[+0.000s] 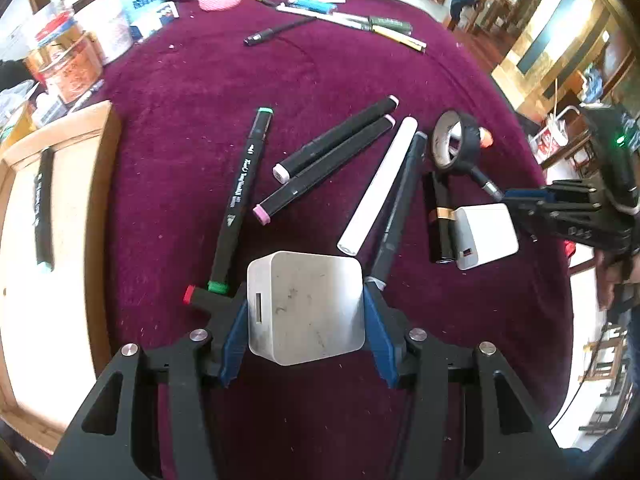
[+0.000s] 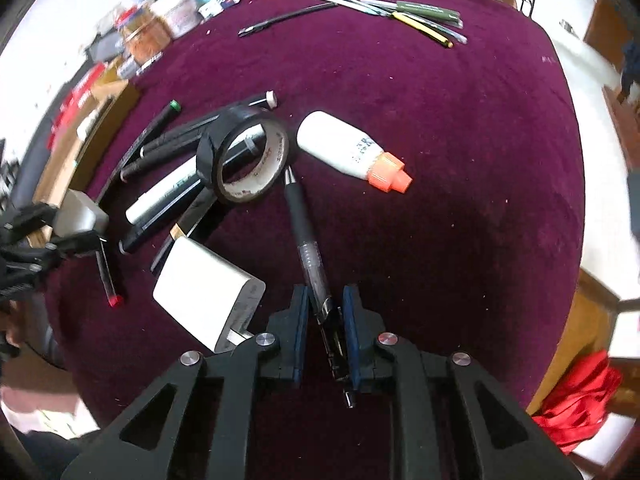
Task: Organize rigid objects
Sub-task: 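Grasp the clear pen with black grip with the right tool while the left tool holds the charger, then carry both items to the tray and open the left tool to drop the charger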
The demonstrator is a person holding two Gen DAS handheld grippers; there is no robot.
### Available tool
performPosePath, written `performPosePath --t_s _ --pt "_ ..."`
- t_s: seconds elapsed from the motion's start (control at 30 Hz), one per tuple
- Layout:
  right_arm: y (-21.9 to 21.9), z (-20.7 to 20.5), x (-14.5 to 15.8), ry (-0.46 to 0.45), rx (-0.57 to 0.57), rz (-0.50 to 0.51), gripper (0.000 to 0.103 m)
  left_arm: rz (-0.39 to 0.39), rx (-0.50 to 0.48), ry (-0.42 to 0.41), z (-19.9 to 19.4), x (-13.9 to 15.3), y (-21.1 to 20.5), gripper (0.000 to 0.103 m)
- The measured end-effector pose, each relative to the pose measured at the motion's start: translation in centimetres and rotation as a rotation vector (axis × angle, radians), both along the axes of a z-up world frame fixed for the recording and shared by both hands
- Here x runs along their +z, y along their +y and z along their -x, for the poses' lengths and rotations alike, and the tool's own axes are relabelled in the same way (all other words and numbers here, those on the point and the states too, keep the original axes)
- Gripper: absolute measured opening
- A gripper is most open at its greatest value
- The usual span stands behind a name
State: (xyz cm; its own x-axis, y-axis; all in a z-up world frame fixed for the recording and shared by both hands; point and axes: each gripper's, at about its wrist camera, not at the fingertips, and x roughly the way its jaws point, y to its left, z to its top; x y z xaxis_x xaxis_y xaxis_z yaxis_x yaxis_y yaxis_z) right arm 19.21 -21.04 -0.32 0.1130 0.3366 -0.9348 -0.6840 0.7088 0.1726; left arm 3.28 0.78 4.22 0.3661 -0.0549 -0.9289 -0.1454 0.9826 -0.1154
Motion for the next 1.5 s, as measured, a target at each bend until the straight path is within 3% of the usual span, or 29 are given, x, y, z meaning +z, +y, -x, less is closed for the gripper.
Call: performPosePath --t_s 0.1,0.3,0.5,0.77,1.0,1.2,1.5 --pt "-0.1 0.7 0.2 -0.034 0.010 0.020 0.014 0.004 0.016 -0.029 0.7 1.1 0.0 0.051" --pt "-2.7 2.2 0.3 0.027 -0.063 -0.036 0.011 0.026 0.035 -0.076 1.6 3.2 0.2 0.051" --pt "-6.3 5.0 1.5 0.112 -0.189 -0.181 0.011 0.048 0.009 -0.109 2.3 4.8 0.4 0.051" --pt "-7.8 8.9 4.7 0.123 -0.389 -0.328 0.011 0.094 -0.069 -0.141 3.3 5.6 2.3 0.051" --pt "-1.0 13.2 7.0 0.107 -0.395 -0.367 0.011 0.119 -0.121 -0.183 5.7 6.7 5.9 0.051" --pt "7.0 15.4 8.4 0.119 -0.330 -0.409 0.011 0.138 -0.121 -0.219 8.5 7.8 9.8 0.051" --pt "14.6 16.1 9.8 0.152 -0.148 -0.431 0.011 0.129 0.021 -0.265 11.2 8.7 15.0 0.052"
